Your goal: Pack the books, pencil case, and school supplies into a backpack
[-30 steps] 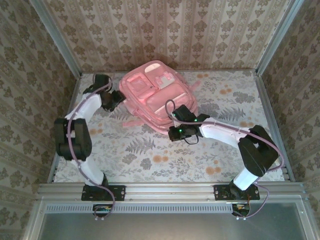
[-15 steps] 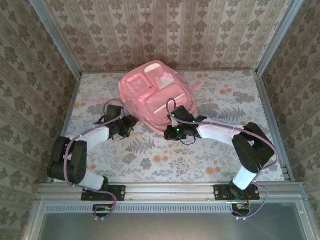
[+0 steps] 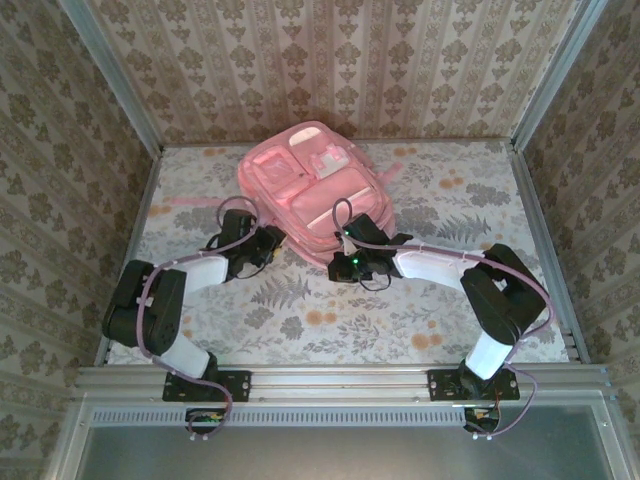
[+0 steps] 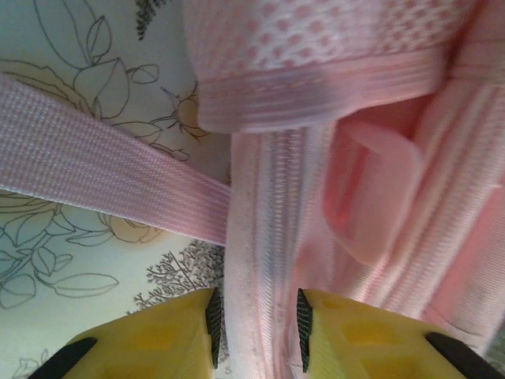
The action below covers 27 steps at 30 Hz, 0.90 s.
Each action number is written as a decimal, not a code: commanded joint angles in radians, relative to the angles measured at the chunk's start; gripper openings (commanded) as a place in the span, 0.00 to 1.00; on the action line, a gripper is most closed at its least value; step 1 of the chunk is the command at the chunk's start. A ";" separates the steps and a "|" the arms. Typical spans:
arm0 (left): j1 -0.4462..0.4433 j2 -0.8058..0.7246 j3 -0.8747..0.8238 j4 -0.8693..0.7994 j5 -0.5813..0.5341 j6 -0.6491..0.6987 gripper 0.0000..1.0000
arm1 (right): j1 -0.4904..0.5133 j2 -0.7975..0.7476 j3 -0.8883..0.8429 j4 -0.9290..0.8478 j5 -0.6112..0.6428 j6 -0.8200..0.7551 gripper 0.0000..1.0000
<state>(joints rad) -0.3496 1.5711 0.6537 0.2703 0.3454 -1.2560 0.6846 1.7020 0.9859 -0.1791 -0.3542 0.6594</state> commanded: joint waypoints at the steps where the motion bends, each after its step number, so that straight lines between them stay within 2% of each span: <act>1: -0.014 0.038 0.014 0.054 0.019 -0.003 0.39 | 0.007 0.022 -0.009 0.018 -0.053 0.008 0.00; 4: -0.023 0.067 0.040 0.050 0.018 0.008 0.43 | 0.007 0.024 -0.006 0.009 -0.044 0.001 0.00; 6: -0.025 0.082 0.054 0.040 0.016 0.021 0.40 | 0.007 0.023 0.001 -0.011 -0.032 -0.010 0.00; 8: -0.022 0.087 0.059 0.038 0.010 0.035 0.32 | 0.008 0.017 0.008 -0.043 -0.012 -0.024 0.00; 13: -0.004 0.078 0.066 -0.020 -0.017 0.076 0.00 | 0.007 -0.021 0.010 -0.141 0.083 -0.064 0.00; 20: 0.020 0.055 0.055 -0.078 -0.052 0.094 0.00 | 0.004 -0.063 0.005 -0.238 0.179 -0.102 0.00; 27: 0.038 0.016 0.046 -0.127 -0.077 0.116 0.00 | -0.018 -0.096 -0.001 -0.265 0.195 -0.119 0.00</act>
<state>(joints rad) -0.3458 1.6215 0.6971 0.2134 0.3531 -1.1774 0.6815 1.6325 0.9882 -0.3176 -0.2047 0.5591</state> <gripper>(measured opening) 0.050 0.058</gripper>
